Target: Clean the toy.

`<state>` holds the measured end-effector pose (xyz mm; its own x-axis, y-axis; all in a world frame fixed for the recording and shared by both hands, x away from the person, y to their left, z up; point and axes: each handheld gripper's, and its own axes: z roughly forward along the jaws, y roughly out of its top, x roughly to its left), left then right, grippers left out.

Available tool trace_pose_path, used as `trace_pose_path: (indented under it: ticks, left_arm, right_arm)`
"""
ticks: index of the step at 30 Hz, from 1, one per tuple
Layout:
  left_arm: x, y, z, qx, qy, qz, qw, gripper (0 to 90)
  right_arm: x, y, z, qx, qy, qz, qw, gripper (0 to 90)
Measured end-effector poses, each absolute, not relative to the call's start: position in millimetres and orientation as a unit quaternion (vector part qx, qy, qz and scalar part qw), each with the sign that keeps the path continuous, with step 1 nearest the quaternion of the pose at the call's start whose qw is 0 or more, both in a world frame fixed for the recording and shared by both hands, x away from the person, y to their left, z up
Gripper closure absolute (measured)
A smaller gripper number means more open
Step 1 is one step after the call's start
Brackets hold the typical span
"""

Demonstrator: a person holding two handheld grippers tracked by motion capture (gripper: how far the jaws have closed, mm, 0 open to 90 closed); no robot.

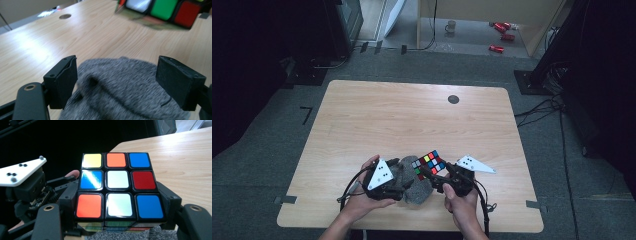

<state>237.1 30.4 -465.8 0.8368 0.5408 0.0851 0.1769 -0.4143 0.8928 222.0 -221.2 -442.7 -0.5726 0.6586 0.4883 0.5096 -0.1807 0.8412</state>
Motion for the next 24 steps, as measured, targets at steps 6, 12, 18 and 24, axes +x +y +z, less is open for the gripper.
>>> trace_pose_path:
  ticks: [6, 12, 18, 24]
  left_arm:
    - [230.4, 16.3, -465.2, 0.821, 0.199, 0.196, 0.498, 17.0]
    - [228.3, 11.1, -464.5, 0.814, 0.196, 0.203, 0.507, 16.8]
    - [225.4, 8.5, -463.5, 0.805, 0.188, 0.219, 0.518, 22.2]
    - [219.1, 6.2, -465.0, 0.802, 0.159, 0.244, 0.522, 32.5]
  right_arm:
    - [221.3, -217.6, -446.5, 0.466, 0.633, 0.616, 0.049, 34.4]
    - [219.5, -211.0, -451.3, 0.467, 0.638, 0.611, 0.039, 34.4]
    - [217.3, -204.7, -454.1, 0.467, 0.641, 0.609, 0.026, 34.4]
    - [218.2, -204.4, -456.3, 0.475, 0.633, 0.611, 0.001, 34.4]
